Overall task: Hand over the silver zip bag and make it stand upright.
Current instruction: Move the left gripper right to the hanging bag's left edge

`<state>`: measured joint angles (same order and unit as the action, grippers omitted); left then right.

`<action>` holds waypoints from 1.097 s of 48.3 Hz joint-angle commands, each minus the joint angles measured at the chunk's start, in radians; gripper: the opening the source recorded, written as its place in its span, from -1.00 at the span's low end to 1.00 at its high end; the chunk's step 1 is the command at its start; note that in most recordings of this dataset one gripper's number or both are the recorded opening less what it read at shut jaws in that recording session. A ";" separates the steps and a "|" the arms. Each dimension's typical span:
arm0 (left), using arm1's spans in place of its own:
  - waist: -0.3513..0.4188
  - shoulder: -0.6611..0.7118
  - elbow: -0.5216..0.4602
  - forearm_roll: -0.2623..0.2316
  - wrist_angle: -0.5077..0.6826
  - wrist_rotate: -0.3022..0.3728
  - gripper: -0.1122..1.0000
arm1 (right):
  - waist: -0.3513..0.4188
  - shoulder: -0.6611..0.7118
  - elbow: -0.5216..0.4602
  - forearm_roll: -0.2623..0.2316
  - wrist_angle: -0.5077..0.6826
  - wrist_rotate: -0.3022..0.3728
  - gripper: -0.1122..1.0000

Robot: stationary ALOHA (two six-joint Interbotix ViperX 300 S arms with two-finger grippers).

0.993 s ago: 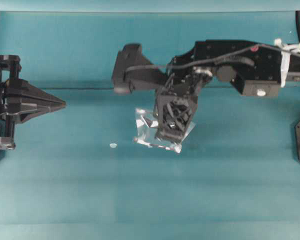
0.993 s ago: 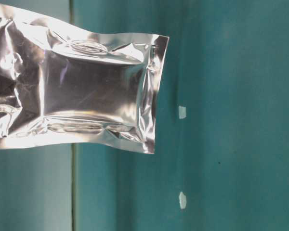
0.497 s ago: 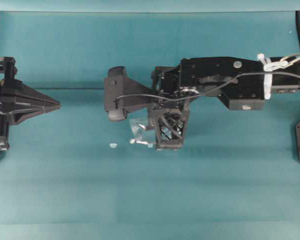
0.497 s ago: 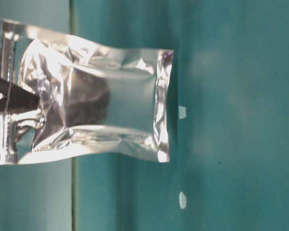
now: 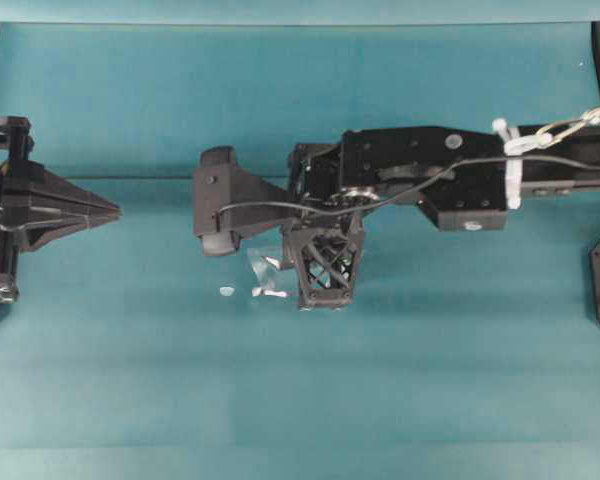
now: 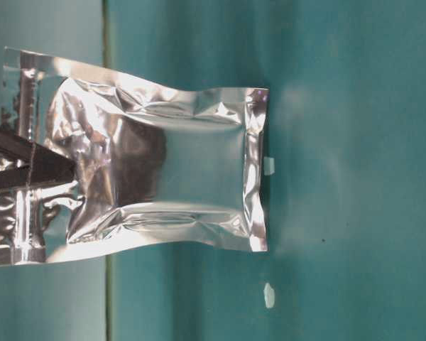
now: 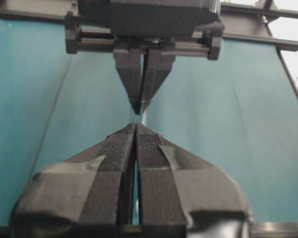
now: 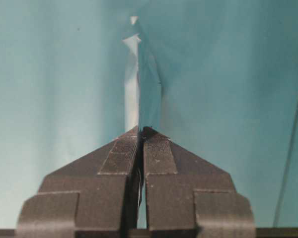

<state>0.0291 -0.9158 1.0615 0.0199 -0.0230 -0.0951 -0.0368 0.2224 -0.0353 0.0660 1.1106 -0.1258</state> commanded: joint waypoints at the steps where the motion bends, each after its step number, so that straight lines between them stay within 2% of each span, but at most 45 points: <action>1: 0.002 0.008 -0.009 0.003 -0.005 -0.003 -0.80 | 0.005 -0.009 -0.015 0.000 -0.005 -0.011 -0.79; 14: 0.002 0.057 -0.006 0.002 0.006 -0.051 -0.80 | 0.005 -0.006 -0.012 -0.008 -0.005 -0.009 -0.79; 26: 0.002 0.069 0.035 0.003 -0.031 -0.097 -0.78 | 0.005 -0.002 -0.012 -0.008 -0.008 -0.008 -0.79; 31: -0.002 0.071 0.060 0.003 -0.066 -0.124 -0.49 | 0.005 -0.002 -0.009 -0.008 -0.008 -0.006 -0.79; 40: -0.005 0.107 0.127 0.003 -0.169 -0.186 0.47 | 0.005 -0.002 -0.006 -0.008 -0.008 -0.005 -0.79; 44: -0.005 0.143 0.152 0.003 -0.233 -0.192 0.84 | 0.005 -0.002 -0.005 -0.008 -0.012 -0.003 -0.79; 46: -0.005 0.166 0.160 0.003 -0.265 -0.192 0.88 | 0.005 -0.003 -0.005 -0.008 -0.015 -0.003 -0.79; 50: -0.005 0.221 0.173 0.003 -0.334 -0.192 0.77 | 0.005 -0.002 -0.002 -0.008 -0.020 -0.003 -0.79; 53: -0.005 0.279 0.176 0.003 -0.393 -0.192 0.76 | 0.005 -0.002 -0.002 -0.008 -0.020 -0.003 -0.79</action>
<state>0.0261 -0.6980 1.2410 0.0199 -0.3482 -0.2853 -0.0368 0.2301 -0.0337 0.0598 1.0968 -0.1258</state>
